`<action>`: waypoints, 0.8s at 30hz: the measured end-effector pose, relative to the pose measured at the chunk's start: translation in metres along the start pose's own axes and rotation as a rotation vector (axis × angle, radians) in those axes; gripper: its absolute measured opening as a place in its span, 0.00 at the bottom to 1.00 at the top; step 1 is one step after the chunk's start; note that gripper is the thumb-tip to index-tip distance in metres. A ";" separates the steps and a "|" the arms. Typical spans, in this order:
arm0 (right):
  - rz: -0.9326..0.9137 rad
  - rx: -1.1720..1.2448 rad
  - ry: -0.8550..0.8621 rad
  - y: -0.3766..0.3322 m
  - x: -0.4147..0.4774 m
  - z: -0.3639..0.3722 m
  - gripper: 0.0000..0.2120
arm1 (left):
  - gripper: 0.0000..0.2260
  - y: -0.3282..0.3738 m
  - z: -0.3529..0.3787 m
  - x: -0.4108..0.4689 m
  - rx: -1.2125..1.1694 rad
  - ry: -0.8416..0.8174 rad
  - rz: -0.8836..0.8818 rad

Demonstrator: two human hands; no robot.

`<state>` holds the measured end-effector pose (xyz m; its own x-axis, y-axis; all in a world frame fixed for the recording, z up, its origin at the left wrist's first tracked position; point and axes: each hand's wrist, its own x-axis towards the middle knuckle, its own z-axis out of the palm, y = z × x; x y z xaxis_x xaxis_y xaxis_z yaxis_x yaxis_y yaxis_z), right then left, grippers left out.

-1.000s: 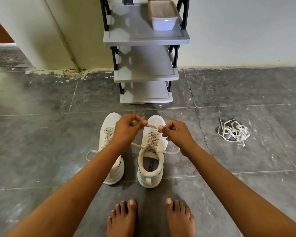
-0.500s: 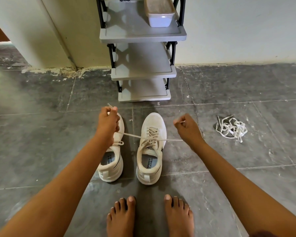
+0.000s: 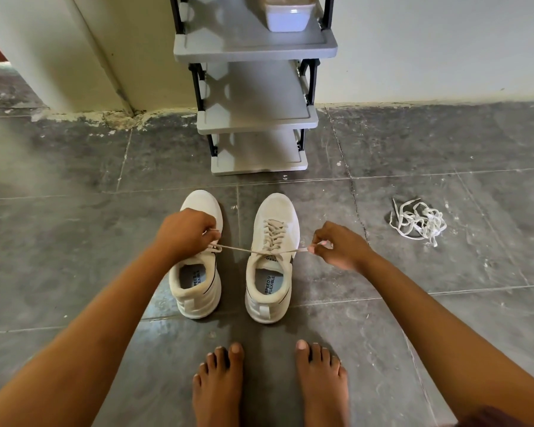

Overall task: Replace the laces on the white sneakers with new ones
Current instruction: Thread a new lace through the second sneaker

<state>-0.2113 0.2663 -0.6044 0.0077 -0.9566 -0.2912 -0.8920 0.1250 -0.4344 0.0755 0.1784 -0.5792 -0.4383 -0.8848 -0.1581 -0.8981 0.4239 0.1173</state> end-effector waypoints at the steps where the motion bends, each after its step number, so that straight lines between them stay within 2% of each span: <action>1: -0.001 -0.002 -0.020 0.001 -0.001 0.000 0.07 | 0.11 -0.002 0.001 0.000 0.075 -0.014 -0.010; 4: 0.004 -0.024 -0.075 0.004 -0.003 0.000 0.05 | 0.12 -0.003 0.005 -0.001 0.163 -0.030 -0.032; 7: 0.028 -0.110 -0.125 0.002 -0.002 0.000 0.08 | 0.12 -0.004 0.008 -0.002 0.084 -0.012 -0.047; 10: 0.006 -0.258 -0.103 -0.010 0.000 0.005 0.17 | 0.20 0.006 0.013 -0.004 0.028 -0.063 -0.062; 12: -0.028 -0.169 -0.074 -0.025 0.001 0.013 0.25 | 0.23 0.024 0.017 -0.006 0.087 0.001 0.014; 14: -0.081 -0.112 -0.039 -0.042 0.000 0.025 0.27 | 0.19 0.045 0.021 -0.007 0.033 0.007 0.129; 18: -0.108 -0.184 0.085 -0.053 -0.002 0.039 0.22 | 0.17 0.070 0.028 -0.014 -0.071 -0.170 0.140; 24: -0.131 -0.073 0.082 -0.049 -0.005 0.037 0.16 | 0.07 0.065 0.028 -0.018 -0.199 -0.069 0.127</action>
<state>-0.1514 0.2742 -0.6134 0.0919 -0.9822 -0.1639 -0.9163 -0.0190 -0.4001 0.0241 0.2278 -0.5961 -0.5549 -0.8086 -0.1955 -0.8136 0.4784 0.3305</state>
